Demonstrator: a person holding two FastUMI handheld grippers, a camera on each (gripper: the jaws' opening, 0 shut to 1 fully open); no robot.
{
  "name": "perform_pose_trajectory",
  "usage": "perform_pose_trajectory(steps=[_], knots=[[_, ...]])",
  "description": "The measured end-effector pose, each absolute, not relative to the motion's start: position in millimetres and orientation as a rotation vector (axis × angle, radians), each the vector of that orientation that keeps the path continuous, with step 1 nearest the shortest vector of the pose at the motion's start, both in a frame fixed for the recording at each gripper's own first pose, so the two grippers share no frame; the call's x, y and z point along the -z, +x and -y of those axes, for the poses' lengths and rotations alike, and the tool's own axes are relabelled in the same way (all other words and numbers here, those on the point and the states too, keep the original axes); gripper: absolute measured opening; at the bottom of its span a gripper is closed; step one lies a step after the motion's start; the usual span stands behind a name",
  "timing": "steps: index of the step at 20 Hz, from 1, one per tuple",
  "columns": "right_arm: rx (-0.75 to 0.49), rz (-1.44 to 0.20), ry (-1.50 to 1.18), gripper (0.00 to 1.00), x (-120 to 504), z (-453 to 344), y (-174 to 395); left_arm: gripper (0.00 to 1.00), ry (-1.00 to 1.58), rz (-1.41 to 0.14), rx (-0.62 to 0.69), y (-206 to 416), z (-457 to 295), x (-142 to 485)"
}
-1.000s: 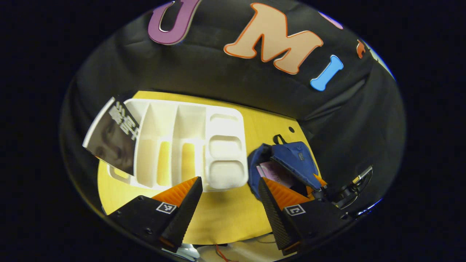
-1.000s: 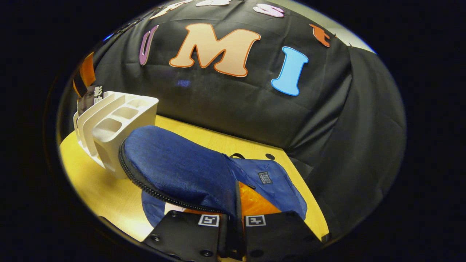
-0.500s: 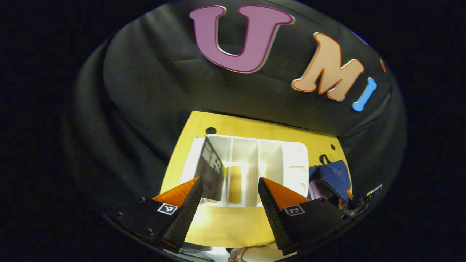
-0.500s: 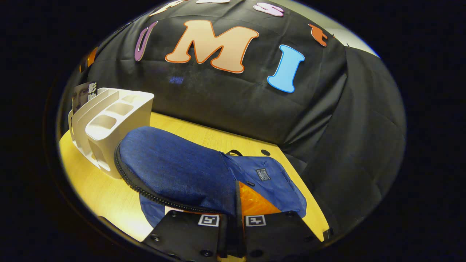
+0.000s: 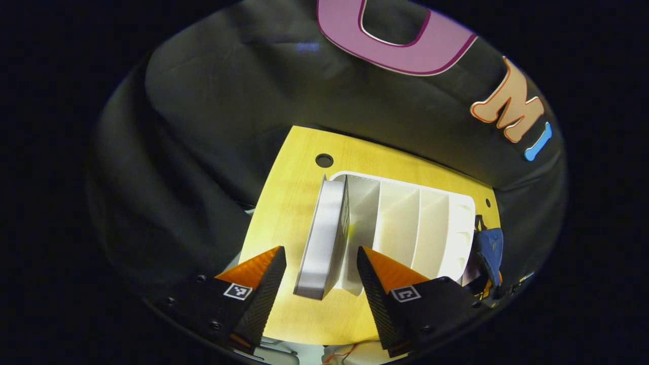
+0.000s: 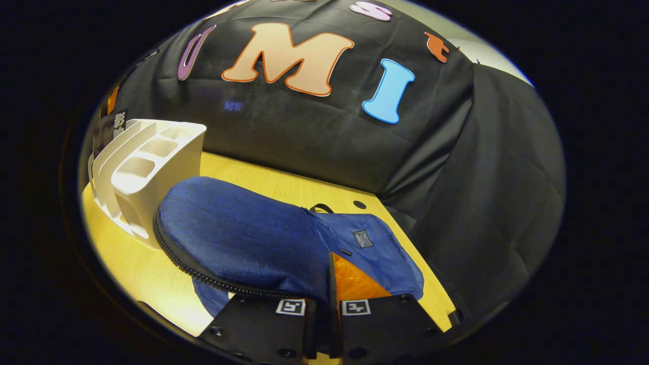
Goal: Open the schoolbag, grab two books from the bookshelf and put them into the schoolbag.
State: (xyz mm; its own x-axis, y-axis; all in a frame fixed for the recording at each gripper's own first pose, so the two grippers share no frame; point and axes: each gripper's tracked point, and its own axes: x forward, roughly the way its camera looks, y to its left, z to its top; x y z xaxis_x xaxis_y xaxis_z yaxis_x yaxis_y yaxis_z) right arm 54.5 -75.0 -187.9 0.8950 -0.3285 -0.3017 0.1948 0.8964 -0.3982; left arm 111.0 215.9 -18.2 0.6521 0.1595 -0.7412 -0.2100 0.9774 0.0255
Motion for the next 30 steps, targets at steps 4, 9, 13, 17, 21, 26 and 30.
perform_pose_trajectory(steps=[4,9,13,17,21,26,30], knots=[[0.299,-0.379,-0.36,0.11,190,72,47,0.68,-0.071,-0.895,-0.177,130,-212,35],[0.299,-0.385,-0.369,0.11,189,72,47,0.39,-0.047,-0.966,-0.152,143,-204,53],[0.295,-0.386,-0.373,0.11,189,72,47,0.39,-0.039,-1.008,-0.158,152,-202,67],[0.295,-0.39,-0.378,0.1,192,71,48,0.39,-0.038,-1.06,-0.166,158,-199,82],[0.295,-0.393,-0.381,0.1,193,70,49,0.39,-0.003,-1.089,-0.164,160,-201,92],[0.298,-0.393,-0.383,0.11,194,70,51,0.39,-0.022,-1.142,-0.155,159,-192,104],[0.3,-0.387,-0.376,0.11,193,71,50,0.39,0.008,-1.17,-0.16,157,-191,108]])
